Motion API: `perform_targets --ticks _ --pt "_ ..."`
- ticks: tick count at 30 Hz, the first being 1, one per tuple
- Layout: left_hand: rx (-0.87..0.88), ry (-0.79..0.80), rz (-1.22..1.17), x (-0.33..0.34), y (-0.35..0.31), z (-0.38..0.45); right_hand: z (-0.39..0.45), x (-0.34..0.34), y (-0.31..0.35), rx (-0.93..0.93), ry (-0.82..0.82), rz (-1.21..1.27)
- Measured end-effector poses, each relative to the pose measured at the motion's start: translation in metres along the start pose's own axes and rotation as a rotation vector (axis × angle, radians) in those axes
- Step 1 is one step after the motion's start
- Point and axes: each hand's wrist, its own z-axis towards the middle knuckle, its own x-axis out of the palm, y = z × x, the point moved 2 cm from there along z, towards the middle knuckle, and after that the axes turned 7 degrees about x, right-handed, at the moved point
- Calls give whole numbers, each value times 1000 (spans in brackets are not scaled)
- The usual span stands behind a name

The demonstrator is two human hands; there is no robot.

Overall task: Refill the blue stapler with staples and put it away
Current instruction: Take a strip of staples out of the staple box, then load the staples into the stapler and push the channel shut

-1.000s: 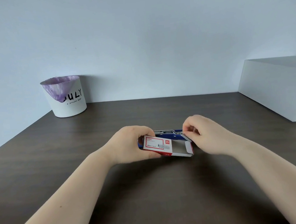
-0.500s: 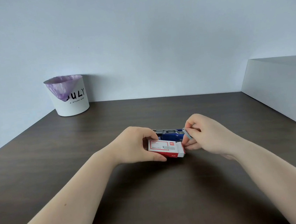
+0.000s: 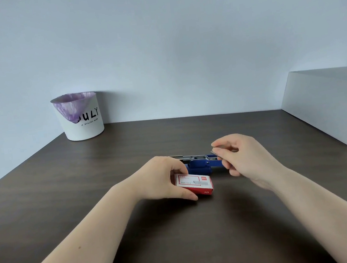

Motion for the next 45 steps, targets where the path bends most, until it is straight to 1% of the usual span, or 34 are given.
perform_targets --ticks 3,5,8,12,14,16,18,20,22,24,26,29,33,35,38,42,45 --pt "6 5 10 1 0 0 3 0 -3 27 -29 15" --pt "16 14 25 2 1 0 5 2 -6 76 -47 79" --pt "29 48 49 1 1 -2 5 3 -6 149 -58 247" --pt "19 59 46 -1 1 -3 4 2 -3 169 -60 511" --pt "-1 37 -1 -3 3 -5 3 1 -2 165 -48 628" --pt "-30 -38 -87 -9 7 -7 2 1 -2 159 -26 676" --pt "-77 -154 -192 -18 12 -10 2 3 -1 156 -18 617" --pt "-131 -272 -276 -24 21 -11 2 5 0 144 -38 490" --pt "-178 -389 -259 -27 33 -10 3 7 5 96 -59 319" --pt "-208 -442 -195 -24 46 -10 5 12 14 10 -54 146" --pt "-206 -396 -173 -17 58 -9 8 19 24 -90 -13 -11" --pt "-207 -248 -230 -5 70 -9 16 32 33 -179 60 -231" --pt "-185 -206 -198 2 74 -3 26 45 35 -239 85 -408" --pt "-156 -206 -172 2 74 0 28 49 33 -245 96 -448" --pt "-129 -205 -166 2 74 1 29 53 31 -242 103 -442" --pt "-125 -200 -168 2 75 1 27 52 30 -248 127 -445" --pt "-116 -201 -173 2 75 2 26 52 29 -240 113 -473"
